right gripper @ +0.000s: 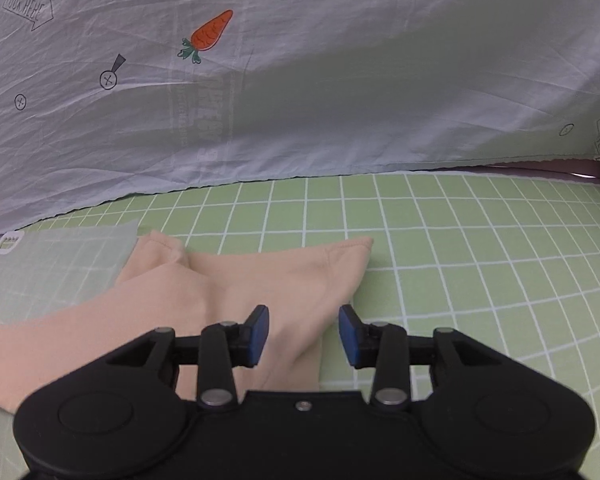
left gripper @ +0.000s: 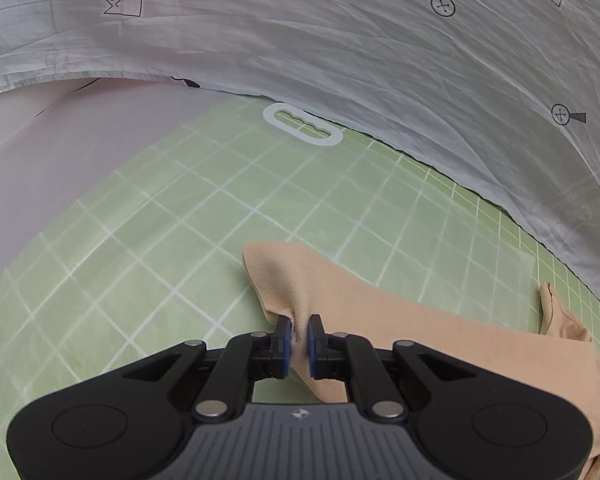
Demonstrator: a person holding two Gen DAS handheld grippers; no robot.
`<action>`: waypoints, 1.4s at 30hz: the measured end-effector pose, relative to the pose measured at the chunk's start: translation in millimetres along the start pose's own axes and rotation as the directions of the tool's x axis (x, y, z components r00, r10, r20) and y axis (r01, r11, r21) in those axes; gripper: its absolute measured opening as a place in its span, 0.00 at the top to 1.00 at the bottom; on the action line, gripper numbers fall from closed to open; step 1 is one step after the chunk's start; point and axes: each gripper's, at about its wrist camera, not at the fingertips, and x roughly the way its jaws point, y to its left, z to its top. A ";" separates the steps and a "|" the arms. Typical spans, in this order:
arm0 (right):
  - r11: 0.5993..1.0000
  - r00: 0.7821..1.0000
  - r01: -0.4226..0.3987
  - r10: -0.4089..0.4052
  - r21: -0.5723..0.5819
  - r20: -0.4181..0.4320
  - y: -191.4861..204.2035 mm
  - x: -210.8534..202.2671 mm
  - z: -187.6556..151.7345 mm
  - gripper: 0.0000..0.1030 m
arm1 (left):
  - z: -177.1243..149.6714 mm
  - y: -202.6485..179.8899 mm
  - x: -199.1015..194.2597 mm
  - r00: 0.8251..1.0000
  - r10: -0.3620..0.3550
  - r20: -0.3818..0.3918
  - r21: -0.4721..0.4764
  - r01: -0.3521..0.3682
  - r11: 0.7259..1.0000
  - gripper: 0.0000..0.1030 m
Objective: Fold clothes
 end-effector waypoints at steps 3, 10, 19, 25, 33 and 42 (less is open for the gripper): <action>1.000 0.999 0.029 -0.029 0.007 0.017 13.5 -27.7 -22.6 0.60 | -3.3 -0.1 -8.1 1.000 -0.009 0.001 0.011 0.009 1.000 0.90; 0.999 0.999 0.032 -0.032 0.006 0.001 38.2 -70.1 -68.1 0.70 | -14.1 6.3 -21.0 0.999 -0.038 -0.020 0.049 0.039 0.998 0.86; 0.999 0.999 0.025 -0.024 -0.040 0.027 51.8 -121.9 -117.2 0.79 | -31.1 35.7 -56.2 0.995 -0.096 -0.011 0.083 0.096 0.992 0.78; 0.998 0.999 0.042 -0.042 -0.044 -0.012 57.3 -126.4 -138.5 0.83 | -48.2 57.2 -80.4 0.995 -0.101 -0.007 0.094 0.101 0.990 0.78; 0.995 0.995 0.092 -0.093 -0.028 -0.044 56.6 -116.4 -149.3 0.84 | -65.6 78.6 -104.4 0.996 -0.093 0.002 0.080 0.093 0.992 0.78; 0.997 0.997 0.073 -0.073 0.002 -0.029 50.8 -122.4 -148.9 0.98 | -78.5 86.1 -116.3 0.995 -0.099 -0.001 0.084 0.099 0.992 0.78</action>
